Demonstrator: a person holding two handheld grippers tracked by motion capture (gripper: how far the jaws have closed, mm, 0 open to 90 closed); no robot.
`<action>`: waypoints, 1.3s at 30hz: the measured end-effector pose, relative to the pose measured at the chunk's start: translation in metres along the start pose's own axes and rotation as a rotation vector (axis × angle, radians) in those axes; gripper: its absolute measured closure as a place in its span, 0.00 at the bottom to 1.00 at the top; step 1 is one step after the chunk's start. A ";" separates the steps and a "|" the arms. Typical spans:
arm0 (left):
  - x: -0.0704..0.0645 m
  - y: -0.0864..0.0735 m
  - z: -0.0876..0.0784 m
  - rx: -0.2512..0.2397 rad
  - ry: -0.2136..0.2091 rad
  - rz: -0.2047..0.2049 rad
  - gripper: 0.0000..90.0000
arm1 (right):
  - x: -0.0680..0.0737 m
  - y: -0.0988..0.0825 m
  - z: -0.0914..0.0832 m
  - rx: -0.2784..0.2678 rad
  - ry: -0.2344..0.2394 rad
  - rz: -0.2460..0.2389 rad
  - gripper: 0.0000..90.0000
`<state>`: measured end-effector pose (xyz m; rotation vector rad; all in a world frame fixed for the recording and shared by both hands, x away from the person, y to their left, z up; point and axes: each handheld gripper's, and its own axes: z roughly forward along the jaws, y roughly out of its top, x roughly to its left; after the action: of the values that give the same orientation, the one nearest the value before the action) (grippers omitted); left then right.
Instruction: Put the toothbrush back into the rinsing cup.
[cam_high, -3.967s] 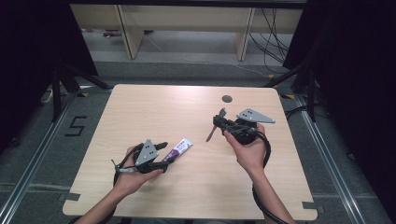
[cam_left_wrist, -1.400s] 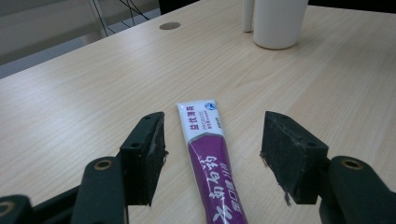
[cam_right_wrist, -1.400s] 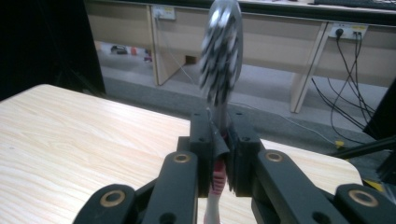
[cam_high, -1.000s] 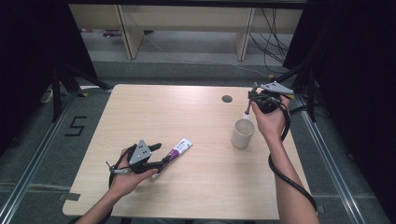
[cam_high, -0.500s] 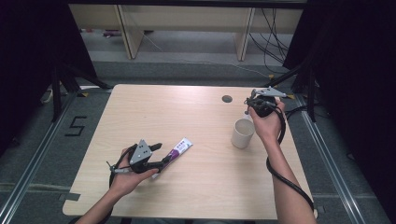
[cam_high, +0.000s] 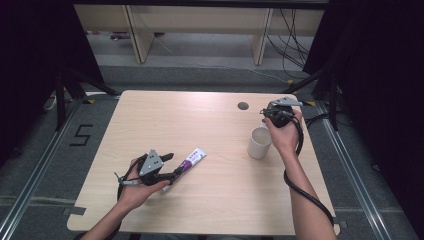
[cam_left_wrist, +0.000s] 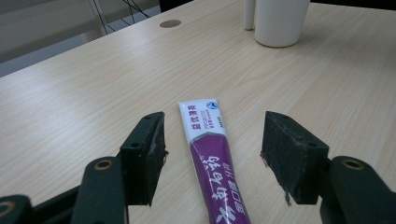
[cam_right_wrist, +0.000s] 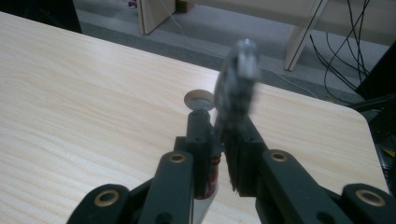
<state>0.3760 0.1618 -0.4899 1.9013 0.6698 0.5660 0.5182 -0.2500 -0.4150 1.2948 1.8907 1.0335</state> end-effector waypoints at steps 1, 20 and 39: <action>0.000 0.000 0.001 -0.004 -0.004 -0.002 0.44 | 0.000 0.000 0.000 0.002 -0.004 0.001 0.88; 0.004 0.005 0.007 -0.002 -0.003 -0.020 0.43 | -0.003 -0.024 -0.035 -0.063 0.037 0.172 0.43; 0.011 0.023 0.006 0.019 -0.027 -0.050 0.43 | -0.007 -0.096 -0.102 -0.211 0.061 0.238 0.54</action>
<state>0.3929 0.1574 -0.4701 1.9011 0.7056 0.5034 0.3923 -0.3037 -0.4463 1.3985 1.6460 1.3689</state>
